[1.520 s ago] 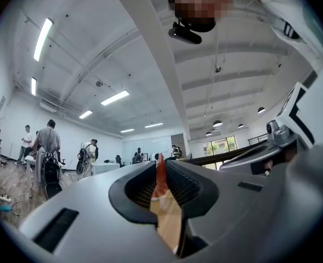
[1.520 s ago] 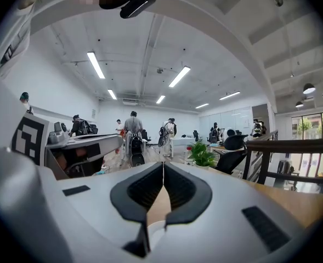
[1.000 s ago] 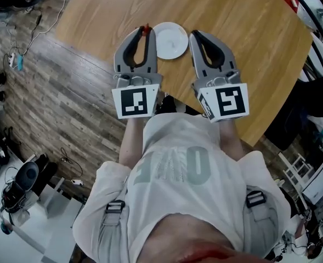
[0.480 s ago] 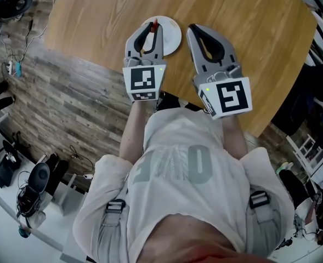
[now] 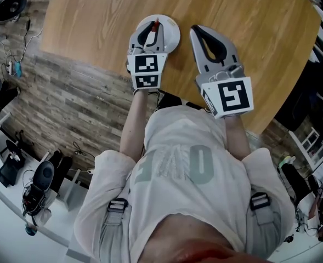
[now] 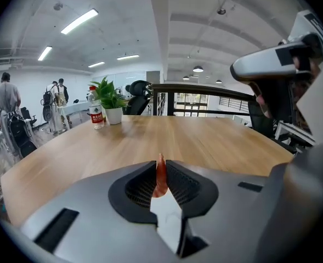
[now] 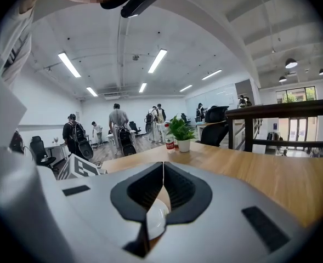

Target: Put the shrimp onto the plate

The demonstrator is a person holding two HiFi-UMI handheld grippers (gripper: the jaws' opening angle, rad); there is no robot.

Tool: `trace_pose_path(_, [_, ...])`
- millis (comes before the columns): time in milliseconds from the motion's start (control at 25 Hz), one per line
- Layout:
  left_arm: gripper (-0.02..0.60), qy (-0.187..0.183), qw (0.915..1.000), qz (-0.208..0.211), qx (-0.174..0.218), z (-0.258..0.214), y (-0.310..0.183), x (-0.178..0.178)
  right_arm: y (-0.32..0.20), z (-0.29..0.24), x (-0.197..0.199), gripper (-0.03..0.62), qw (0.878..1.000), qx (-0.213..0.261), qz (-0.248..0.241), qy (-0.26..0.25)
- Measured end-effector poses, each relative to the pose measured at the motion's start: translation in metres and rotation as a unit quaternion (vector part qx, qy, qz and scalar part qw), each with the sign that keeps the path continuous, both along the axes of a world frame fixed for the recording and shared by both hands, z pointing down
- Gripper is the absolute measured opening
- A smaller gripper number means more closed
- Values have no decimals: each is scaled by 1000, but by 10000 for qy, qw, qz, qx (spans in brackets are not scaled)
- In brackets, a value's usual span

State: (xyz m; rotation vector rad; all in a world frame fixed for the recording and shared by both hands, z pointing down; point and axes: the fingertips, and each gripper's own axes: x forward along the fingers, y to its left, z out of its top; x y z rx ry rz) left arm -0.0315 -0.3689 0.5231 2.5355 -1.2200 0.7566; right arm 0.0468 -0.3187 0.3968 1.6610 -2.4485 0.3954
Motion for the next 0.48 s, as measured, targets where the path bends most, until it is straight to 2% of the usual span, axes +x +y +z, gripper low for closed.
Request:
trace_pose_path(280, [61, -250, 9982, 11, -548, 34, 1, 4, 3, 11, 5, 20, 9998, -193, 16, -4])
trace_pose_path(480, [61, -369, 9968, -46, -703, 52, -2, 0, 2, 19, 6, 20, 9997, -236, 21, -39])
